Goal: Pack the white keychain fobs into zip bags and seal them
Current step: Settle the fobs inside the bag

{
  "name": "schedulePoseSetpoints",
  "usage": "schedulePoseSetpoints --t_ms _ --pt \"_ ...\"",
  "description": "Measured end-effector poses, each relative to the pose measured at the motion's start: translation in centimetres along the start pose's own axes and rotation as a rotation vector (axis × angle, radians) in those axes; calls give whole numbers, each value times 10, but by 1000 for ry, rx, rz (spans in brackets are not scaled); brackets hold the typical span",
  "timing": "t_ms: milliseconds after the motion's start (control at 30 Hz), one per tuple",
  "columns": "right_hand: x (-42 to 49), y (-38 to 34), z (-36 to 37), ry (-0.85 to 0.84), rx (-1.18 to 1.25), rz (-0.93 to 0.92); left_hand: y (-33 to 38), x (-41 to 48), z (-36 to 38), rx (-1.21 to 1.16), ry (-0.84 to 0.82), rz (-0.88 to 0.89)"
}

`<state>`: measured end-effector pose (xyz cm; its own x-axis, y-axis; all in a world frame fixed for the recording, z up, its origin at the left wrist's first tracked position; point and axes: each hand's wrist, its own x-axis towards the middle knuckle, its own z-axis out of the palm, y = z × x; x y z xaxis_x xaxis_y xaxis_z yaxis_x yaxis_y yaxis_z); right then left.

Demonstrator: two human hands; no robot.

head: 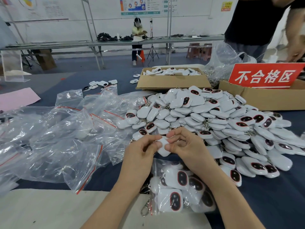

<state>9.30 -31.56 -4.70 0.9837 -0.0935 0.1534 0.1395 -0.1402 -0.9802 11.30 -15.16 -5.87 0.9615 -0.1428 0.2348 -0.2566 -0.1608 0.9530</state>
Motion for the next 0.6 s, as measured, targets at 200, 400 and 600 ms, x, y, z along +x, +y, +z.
schedulePoseSetpoints --t_ms 200,400,600 --pt "0 0 0 15 -35 -59 3 -1 0 11 1 31" --pt "2 -1 -1 4 -2 -121 8 -3 -7 173 -83 98" --pt "1 -6 -10 -134 -195 -43 -1 -26 -66 240 23 106"
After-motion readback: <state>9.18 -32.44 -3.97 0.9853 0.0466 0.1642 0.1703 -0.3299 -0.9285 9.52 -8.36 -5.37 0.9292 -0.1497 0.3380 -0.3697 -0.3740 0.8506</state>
